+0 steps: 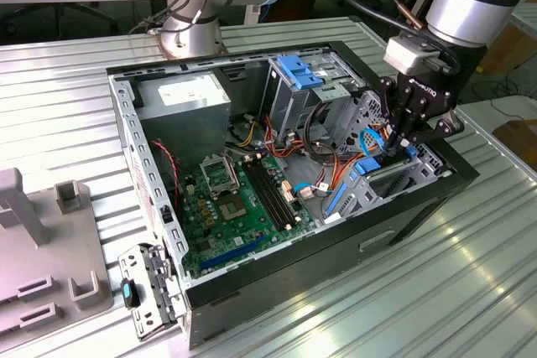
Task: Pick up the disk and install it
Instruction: 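Insert the second disk wire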
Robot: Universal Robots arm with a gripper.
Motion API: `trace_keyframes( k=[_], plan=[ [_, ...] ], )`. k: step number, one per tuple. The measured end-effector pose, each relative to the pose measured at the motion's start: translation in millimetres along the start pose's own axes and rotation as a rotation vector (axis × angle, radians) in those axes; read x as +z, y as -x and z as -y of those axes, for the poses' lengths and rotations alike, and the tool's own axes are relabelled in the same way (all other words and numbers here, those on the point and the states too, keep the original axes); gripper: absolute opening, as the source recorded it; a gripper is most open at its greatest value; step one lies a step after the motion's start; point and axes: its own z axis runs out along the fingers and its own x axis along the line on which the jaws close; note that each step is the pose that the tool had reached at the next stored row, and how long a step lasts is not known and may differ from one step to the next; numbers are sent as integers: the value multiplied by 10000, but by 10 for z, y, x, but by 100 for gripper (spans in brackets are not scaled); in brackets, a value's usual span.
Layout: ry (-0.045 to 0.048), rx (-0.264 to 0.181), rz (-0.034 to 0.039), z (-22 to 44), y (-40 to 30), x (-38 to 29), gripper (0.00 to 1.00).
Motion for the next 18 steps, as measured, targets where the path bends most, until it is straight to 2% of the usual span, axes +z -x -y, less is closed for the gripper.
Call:
trace_keyframes(
  k=[5, 6, 9, 11, 13, 18],
  plan=[
    [-6, -1, 20, 1, 3, 18, 17],
    [-28, 1, 44, 1, 0, -8, 23],
    [-74, 9, 17, -1, -18, -193, 23],
    [-74, 9, 17, -1, -18, -192, 22],
    [-74, 9, 11, -1, -18, -194, 11],
    [-74, 9, 6, -1, -17, -193, 11]
  ],
)
